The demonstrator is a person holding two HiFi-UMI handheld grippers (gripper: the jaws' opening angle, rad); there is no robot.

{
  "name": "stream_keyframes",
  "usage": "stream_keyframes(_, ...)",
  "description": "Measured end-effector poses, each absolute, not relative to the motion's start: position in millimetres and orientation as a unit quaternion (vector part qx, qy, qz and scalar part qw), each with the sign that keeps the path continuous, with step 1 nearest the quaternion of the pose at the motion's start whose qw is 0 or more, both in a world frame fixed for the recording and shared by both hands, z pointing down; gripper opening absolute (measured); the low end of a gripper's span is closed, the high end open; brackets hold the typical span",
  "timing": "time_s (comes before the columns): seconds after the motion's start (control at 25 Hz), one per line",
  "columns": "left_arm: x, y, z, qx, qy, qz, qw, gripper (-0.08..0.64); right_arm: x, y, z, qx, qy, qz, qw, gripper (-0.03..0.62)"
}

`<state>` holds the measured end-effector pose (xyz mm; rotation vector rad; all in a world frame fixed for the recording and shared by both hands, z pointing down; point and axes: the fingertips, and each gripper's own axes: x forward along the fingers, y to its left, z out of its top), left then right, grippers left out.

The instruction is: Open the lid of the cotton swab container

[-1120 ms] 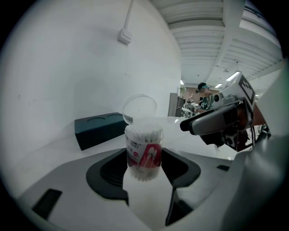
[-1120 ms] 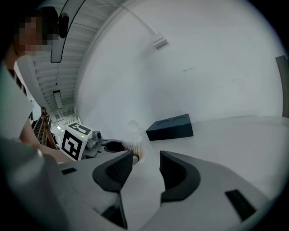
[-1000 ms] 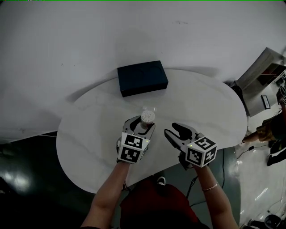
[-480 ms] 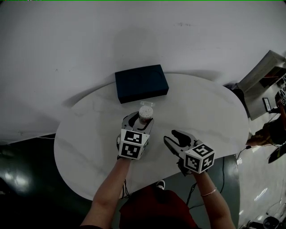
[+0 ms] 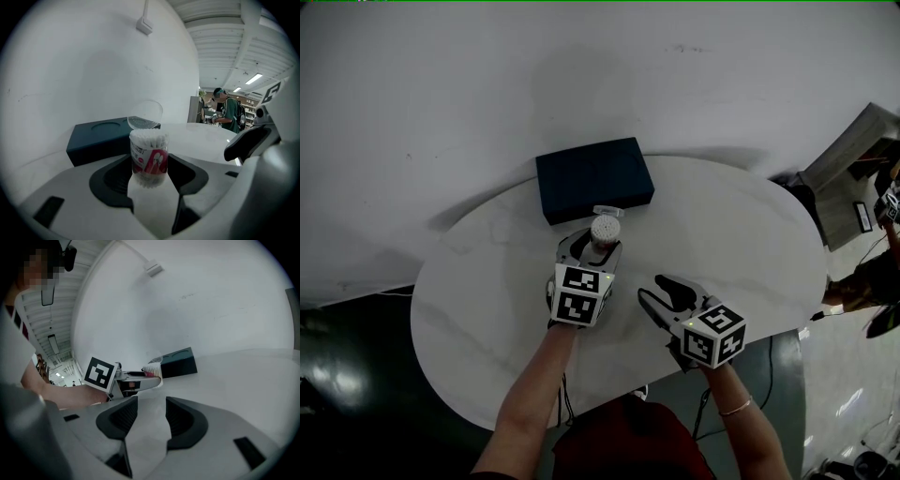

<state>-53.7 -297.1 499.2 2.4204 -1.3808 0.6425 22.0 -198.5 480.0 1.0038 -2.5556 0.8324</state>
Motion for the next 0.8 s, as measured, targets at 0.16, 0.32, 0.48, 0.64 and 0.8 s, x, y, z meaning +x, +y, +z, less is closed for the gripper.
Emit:
stream_keyframes(0.16,-57,-306,512,0.83,-0.486,0.23,0.147,0.249,24,-201,483,0.348,-0.881,0.289,0.139,0.199)
stream_keyframes(0.32,-60,-311,518,0.821,-0.499,0.231,0.15,0.249,27,-201,488,0.349,-0.878,0.293,0.146,0.199)
stream_keyframes(0.48,-60,-312,520,0.821,-0.5,0.232,0.149,0.249,26,-201,491,0.349,-0.876,0.297,0.149,0.199)
stream_keyframes(0.64,-58,-312,522,0.821,-0.496,0.24,0.149,0.249,23,-200,492,0.35,-0.875,0.3,0.15,0.199)
stream_keyframes(0.8,-56,-311,525,0.82,-0.492,0.255,0.144,0.249,23,-199,493,0.353,-0.873,0.3,0.155,0.199)
